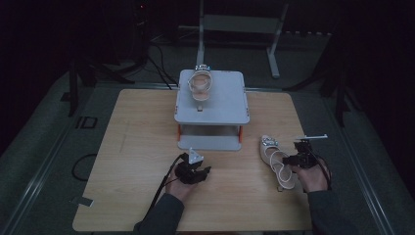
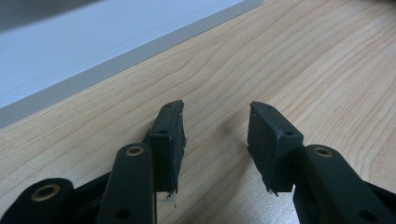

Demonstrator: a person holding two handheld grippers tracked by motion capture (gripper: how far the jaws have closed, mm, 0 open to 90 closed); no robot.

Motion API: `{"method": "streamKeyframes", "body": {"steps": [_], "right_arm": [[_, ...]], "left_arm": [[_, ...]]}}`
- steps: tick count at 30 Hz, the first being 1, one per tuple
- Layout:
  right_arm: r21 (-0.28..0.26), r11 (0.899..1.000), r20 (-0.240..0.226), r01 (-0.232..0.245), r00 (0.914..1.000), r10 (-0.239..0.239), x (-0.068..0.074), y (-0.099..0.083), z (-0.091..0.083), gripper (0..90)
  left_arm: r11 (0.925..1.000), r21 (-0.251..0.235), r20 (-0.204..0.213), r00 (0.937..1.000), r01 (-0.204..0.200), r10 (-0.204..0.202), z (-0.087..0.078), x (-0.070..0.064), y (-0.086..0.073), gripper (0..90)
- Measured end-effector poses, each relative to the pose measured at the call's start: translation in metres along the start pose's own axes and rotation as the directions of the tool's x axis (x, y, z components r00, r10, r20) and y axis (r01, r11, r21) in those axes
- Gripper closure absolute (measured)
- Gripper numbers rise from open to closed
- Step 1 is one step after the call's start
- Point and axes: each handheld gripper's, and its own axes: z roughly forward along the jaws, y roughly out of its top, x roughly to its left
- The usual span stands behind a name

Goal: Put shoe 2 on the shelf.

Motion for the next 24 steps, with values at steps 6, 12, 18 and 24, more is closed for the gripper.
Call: {"method": "streamKeyframes", "body": {"steps": [6, 12, 18, 24], "right_arm": [[-0.005, 0.999, -0.03, -0.049, 0.9984, 0.048, -0.003, 0.001, -0.001, 82.5], [-0.02, 0.997, -0.043, -0.074, 0.9964, 0.073, -0.004, 0.007, -0.003, 82.4], [-0.048, 0.995, -0.059, -0.088, 0.9947, 0.085, 0.001, 0.02, -0.009, 82.4], [-0.07, 0.992, -0.075, -0.102, 0.9925, 0.097, 0.005, 0.036, -0.015, 82.4]], "left_arm": [[1.0, 0.003, -0.009, 0.9999, -0.009, 0.009, 0.0, -0.001, 0.0, 56.0], [0.9997, 0.005, -0.022, 0.9995, -0.024, 0.024, 0.0, -0.003, 0.0, 56.0], [0.9994, 0.006, -0.03, 0.9989, -0.035, 0.035, 0.001, -0.004, 0.0, 55.6], [0.9995, 0.006, -0.028, 0.9991, -0.032, 0.032, 0.001, -0.004, 0.0, 55.3]]}}
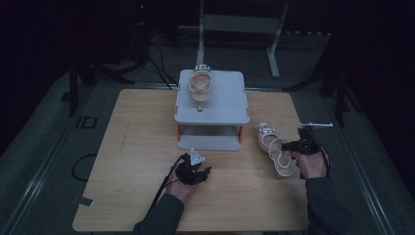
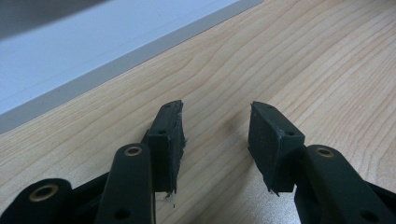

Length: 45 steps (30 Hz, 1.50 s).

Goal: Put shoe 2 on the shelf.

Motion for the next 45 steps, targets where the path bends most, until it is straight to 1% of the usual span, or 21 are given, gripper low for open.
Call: {"method": "streamKeyframes", "body": {"steps": [1, 3, 4, 5, 7, 8, 9, 10, 11, 12, 16, 18, 19, 22, 26, 33, 36, 45], "right_arm": [[-0.012, 1.0, -0.005, -0.007, 1.0, 0.007, 0.002, 0.008, -0.002, 82.4], [-0.019, 1.0, -0.01, -0.014, 0.9999, 0.014, 0.004, 0.013, -0.004, 82.4], [-0.019, 1.0, -0.01, -0.014, 0.9999, 0.014, 0.004, 0.013, -0.004, 82.4], [-0.033, 0.999, -0.015, -0.02, 0.9997, 0.019, 0.007, 0.02, -0.005, 82.4], [-0.039, 0.999, -0.022, -0.021, 0.9996, 0.02, 0.01, 0.025, -0.007, 82.4], [-0.039, 0.999, -0.022, -0.021, 0.9996, 0.02, 0.01, 0.025, -0.007, 82.4], [-0.042, 0.999, -0.024, -0.02, 0.9995, 0.019, 0.012, 0.028, -0.008, 82.4], [-0.046, 0.999, -0.026, -0.014, 0.9996, 0.013, 0.017, 0.034, -0.01, 82.4], [-0.046, 0.999, -0.026, -0.014, 0.9996, 0.013, 0.017, 0.034, -0.01, 82.4], [-0.05, 0.999, -0.029, -0.008, 0.9996, 0.007, 0.022, 0.04, -0.012, 82.4], [-0.06, 0.998, -0.033, -0.005, 0.9994, 0.003, 0.031, 0.052, -0.015, 82.3], [-0.064, 0.998, -0.038, -0.01, 0.9992, 0.008, 0.033, 0.058, -0.016, 82.3], [-0.064, 0.998, -0.038, -0.01, 0.9992, 0.008, 0.033, 0.058, -0.016, 82.3], [-0.073, 0.997, -0.048, -0.028, 0.9985, 0.025, 0.036, 0.069, -0.019, 82.3], [-0.075, 0.997, -0.062, -0.037, 0.9976, 0.032, 0.041, 0.082, -0.023, 82.4], [-0.102, 0.994, -0.074, -0.047, 0.9965, 0.039, 0.056, 0.103, -0.032, 82.4], [-0.103, 0.993, -0.085, -0.059, 0.9951, 0.05, 0.062, 0.112, -0.036, 82.3], [-0.121, 0.991, -0.1, -0.062, 0.9937, 0.05, 0.082, 0.133, -0.047, 82.3]], "left_arm": [[1.0, 0.0, -0.001, 1.0, -0.001, 0.001, 0.0, 0.0, 0.0, 55.2], [1.0, -0.001, -0.003, 1.0, -0.003, 0.003, 0.0, 0.0, 0.0, 55.2], [1.0, -0.001, -0.003, 1.0, -0.003, 0.003, 0.0, 0.0, 0.0, 55.2], [1.0, 0.0, -0.002, 1.0, -0.002, 0.002, 0.0, 0.0, 0.0, 55.1], [1.0, 0.001, 0.001, 1.0, 0.0, 0.0, 0.0, 0.0, 0.0, 55.1], [1.0, 0.001, 0.001, 1.0, 0.0, 0.0, 0.0, 0.0, 0.0, 55.1], [1.0, 0.001, 0.001, 1.0, 0.0, 0.0, 0.0, 0.0, 0.0, 55.1], [1.0, 0.001, 0.002, 1.0, 0.001, -0.001, 0.0, 0.0, 0.0, 55.1], [1.0, 0.001, 0.002, 1.0, 0.001, -0.001, 0.0, 0.0, 0.0, 55.1], [1.0, 0.001, 0.003, 1.0, 0.001, -0.001, 0.0, 0.001, 0.0, 55.1], [1.0, -0.001, 0.007, 0.9999, 0.009, -0.009, 0.0, 0.001, 0.0, 55.1], [0.9999, -0.002, 0.007, 0.9999, 0.011, -0.011, 0.0, 0.001, 0.0, 55.1], [0.9999, -0.002, 0.007, 0.9999, 0.011, -0.011, 0.0, 0.001, 0.0, 55.1], [0.9999, -0.001, 0.004, 0.9999, 0.01, -0.01, 0.0, 0.001, 0.0, 55.0], [1.0, -0.003, 0.001, 1.0, 0.009, -0.009, 0.0, 0.001, 0.0, 55.1], [1.0, -0.005, -0.008, 1.0, 0.001, -0.001, 0.0, -0.001, 0.0, 54.9], [1.0, 0.001, -0.01, 0.9999, -0.004, 0.004, 0.0, -0.001, 0.0, 54.3], [0.9999, 0.002, -0.021, 0.9997, -0.011, 0.011, 0.0, -0.002, 0.0, 53.7]]}}
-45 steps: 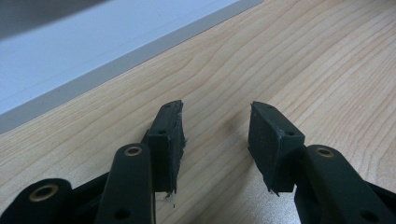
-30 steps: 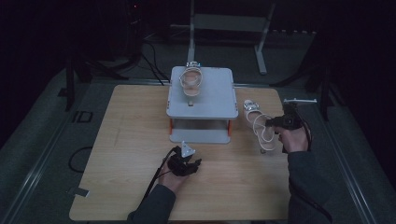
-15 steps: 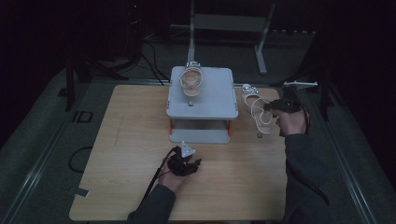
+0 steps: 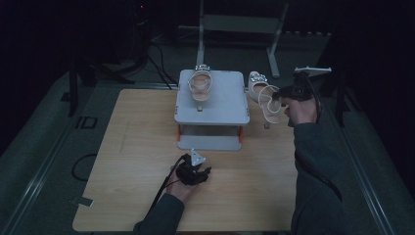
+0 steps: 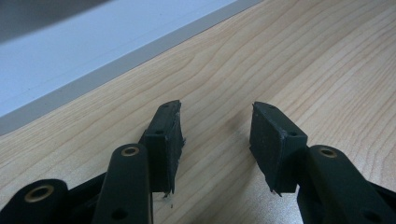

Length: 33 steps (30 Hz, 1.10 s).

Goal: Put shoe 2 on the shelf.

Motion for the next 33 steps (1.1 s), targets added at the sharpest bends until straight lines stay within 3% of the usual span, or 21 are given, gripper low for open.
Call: {"method": "streamKeyframes", "body": {"steps": [17, 24, 33], "right_arm": [[0.009, 1.0, -0.043, 0.012, 0.999, -0.012, 0.046, 0.022, -0.001, 82.2], [0.009, 1.0, -0.069, 0.012, 0.9976, -0.011, 0.067, 0.025, 0.005, 82.2], [0.015, 1.0, -0.063, 0.01, 0.998, -0.009, 0.086, 0.025, 0.018, 82.2]], "left_arm": [[1.0, 0.004, -0.003, 1.0, -0.008, 0.008, 0.0, -0.001, 0.0, 53.1], [0.9999, 0.007, -0.004, 0.9999, -0.011, 0.011, 0.0, -0.001, 0.0, 53.0], [0.9999, 0.008, -0.004, 0.9999, -0.014, 0.014, 0.0, -0.001, 0.0, 52.7]]}}
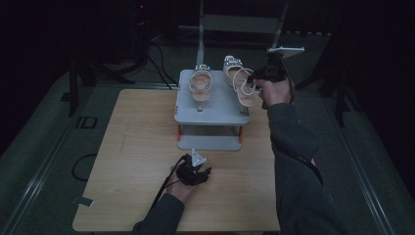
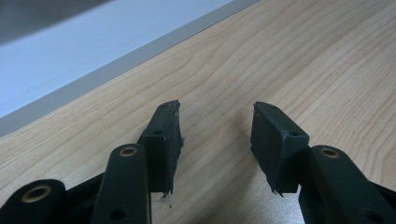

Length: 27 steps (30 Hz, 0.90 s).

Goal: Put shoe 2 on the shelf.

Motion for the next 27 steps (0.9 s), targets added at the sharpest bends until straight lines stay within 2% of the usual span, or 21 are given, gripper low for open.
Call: {"method": "streamKeyframes", "body": {"steps": [13, 27], "right_arm": [[0.042, 0.999, 0.036, -0.009, 0.9993, 0.008, 0.019, -0.001, 0.03, 82.2], [0.065, 0.997, 0.055, -0.032, 0.9981, 0.028, 0.025, 0.007, 0.044, 82.1]], "left_arm": [[1.0, -0.002, 0.005, 1.0, 0.004, -0.004, 0.0, 0.0, 0.0, 52.3], [1.0, -0.003, 0.009, 0.9999, 0.009, -0.009, 0.0, 0.0, 0.0, 52.2]]}}
